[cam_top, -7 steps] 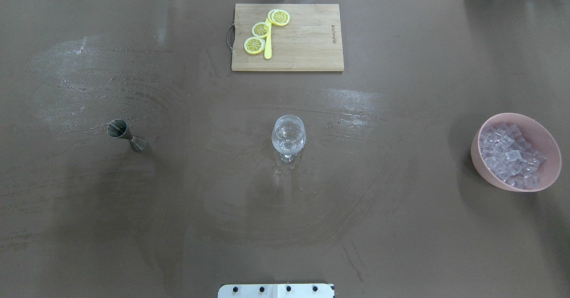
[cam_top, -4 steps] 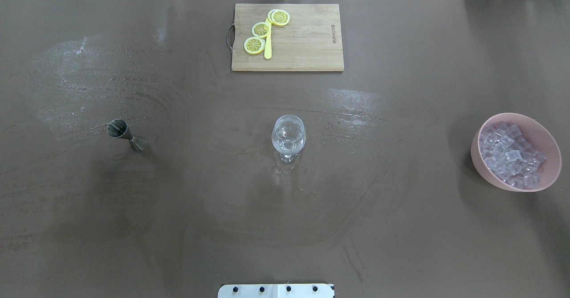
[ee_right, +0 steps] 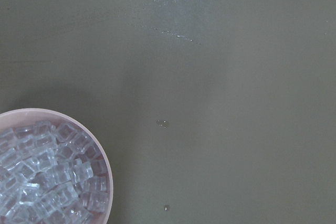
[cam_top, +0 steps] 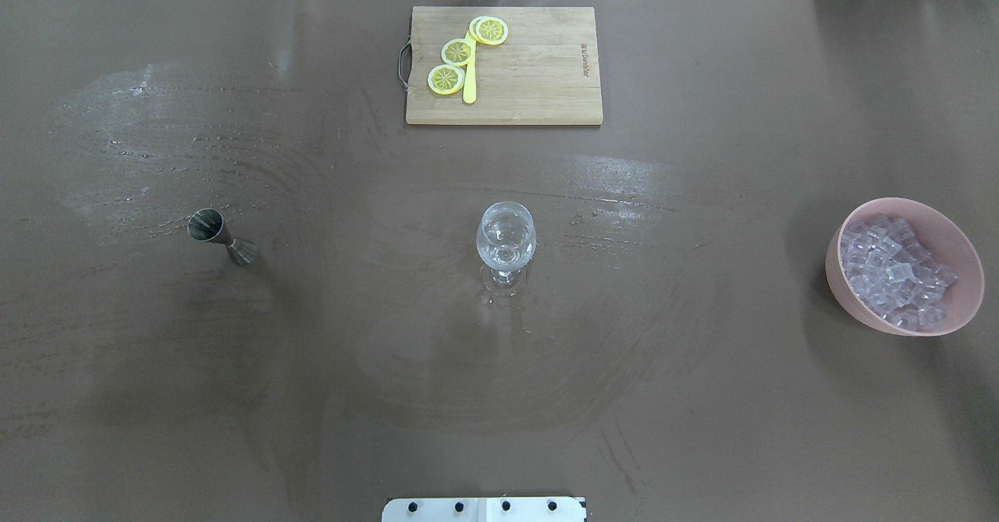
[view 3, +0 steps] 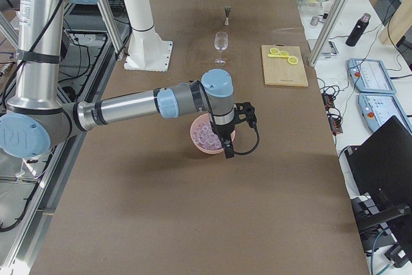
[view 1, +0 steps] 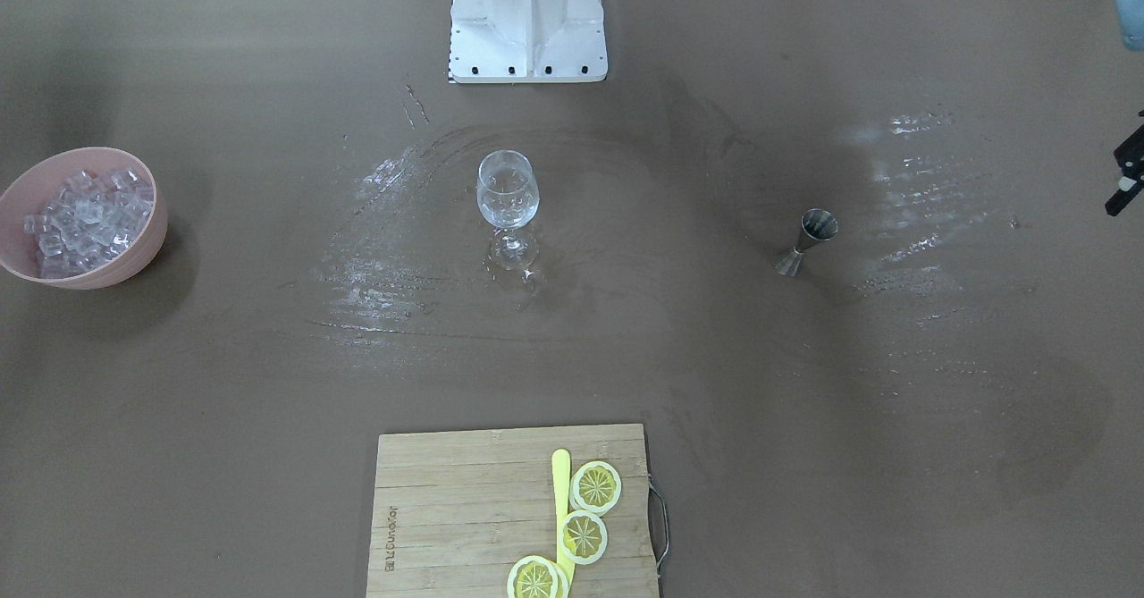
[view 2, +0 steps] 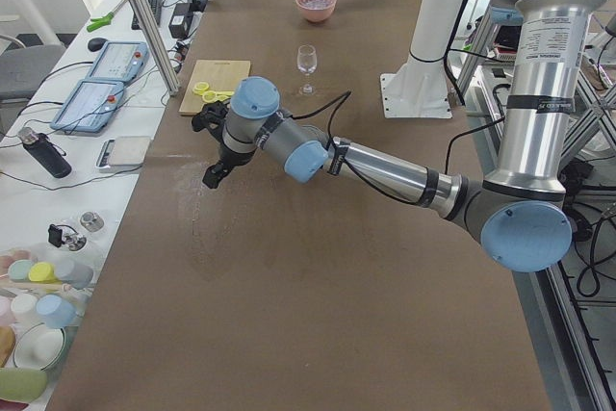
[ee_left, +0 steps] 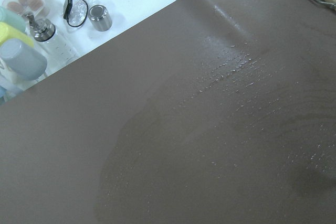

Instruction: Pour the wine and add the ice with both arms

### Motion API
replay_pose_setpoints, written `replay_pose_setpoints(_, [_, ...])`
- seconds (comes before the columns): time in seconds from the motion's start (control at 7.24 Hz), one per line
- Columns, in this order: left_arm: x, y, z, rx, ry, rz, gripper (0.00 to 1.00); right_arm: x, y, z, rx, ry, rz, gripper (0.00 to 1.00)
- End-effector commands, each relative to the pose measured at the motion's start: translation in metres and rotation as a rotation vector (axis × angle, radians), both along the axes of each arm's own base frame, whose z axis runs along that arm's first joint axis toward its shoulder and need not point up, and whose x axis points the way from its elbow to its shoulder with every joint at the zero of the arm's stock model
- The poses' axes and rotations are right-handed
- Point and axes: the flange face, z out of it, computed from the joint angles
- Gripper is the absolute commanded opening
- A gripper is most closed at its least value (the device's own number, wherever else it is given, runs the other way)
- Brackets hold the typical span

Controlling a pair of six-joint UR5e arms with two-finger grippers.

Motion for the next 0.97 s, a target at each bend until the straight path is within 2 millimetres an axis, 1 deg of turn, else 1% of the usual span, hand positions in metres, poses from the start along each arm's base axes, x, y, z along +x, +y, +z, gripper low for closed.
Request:
replay_pose_setpoints(0.0, [0.052,0.032,-0.005,-0.018,0.169,-0.034,0.98,0.000,0.002,0.003,-0.005,0.000,0.000,0.99])
replay_pose_setpoints(0.14, [0.071,0.042,-0.010,-0.021,0.222,-0.049,0.98,0.000,0.003,0.003,-0.008,-0.001,0.001,0.99])
replay_pose_setpoints(0.28, [0.100,0.058,-0.011,-0.019,0.254,-0.076,0.98,0.000,0.003,0.003,-0.008,0.000,0.001,0.99])
replay_pose_setpoints(0.41, [0.120,0.076,-0.016,-0.001,0.243,-0.101,0.98,0.000,0.003,0.003,-0.008,0.000,0.001,0.99])
replay_pose_setpoints(0.55, [0.134,0.097,-0.020,0.023,0.224,-0.137,0.98,0.000,0.003,0.003,-0.007,0.000,0.000,0.99])
replay_pose_setpoints(0.69, [0.145,0.111,-0.020,0.048,0.197,-0.178,0.98,0.000,0.003,0.003,-0.007,0.000,0.000,0.99])
replay_pose_setpoints(0.83, [0.158,0.120,-0.017,0.077,0.181,-0.214,0.98,0.000,0.005,0.005,-0.012,0.001,0.001,0.99])
